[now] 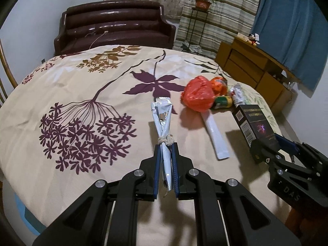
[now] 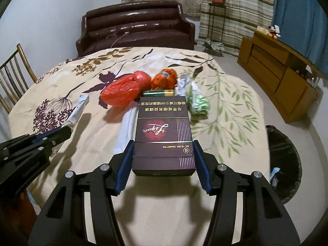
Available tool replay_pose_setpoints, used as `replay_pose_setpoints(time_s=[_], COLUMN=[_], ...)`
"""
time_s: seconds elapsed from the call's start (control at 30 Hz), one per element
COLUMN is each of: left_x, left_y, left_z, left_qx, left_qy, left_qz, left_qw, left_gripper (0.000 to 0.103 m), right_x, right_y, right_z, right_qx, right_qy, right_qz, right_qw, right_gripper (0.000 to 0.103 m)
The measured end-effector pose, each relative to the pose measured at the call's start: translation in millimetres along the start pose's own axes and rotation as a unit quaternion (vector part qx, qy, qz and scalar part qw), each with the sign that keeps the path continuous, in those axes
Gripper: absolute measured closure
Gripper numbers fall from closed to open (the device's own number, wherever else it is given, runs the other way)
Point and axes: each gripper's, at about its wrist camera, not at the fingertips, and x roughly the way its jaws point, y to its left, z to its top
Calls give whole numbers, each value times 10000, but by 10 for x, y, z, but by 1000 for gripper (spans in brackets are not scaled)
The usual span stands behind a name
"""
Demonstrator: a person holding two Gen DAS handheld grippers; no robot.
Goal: Collect trash
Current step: 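Carry the white bundle and cigarette box over the black trash bin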
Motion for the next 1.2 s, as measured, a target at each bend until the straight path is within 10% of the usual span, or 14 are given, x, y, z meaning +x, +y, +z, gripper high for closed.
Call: replay_pose_setpoints(time_s=[1.2], left_x=[187], left_y=[-2034], left_z=[90], left_qx=[1330], left_qy=[-187], left_qz=[-1071], left_qw=[9851], left_gripper=[91], right_x=[-535], right_y=[-1921], right_z=[-402], right_qx=[1368], right_qy=[-431], right_qz=[-1373], right_qw=[9801], right_gripper=[49])
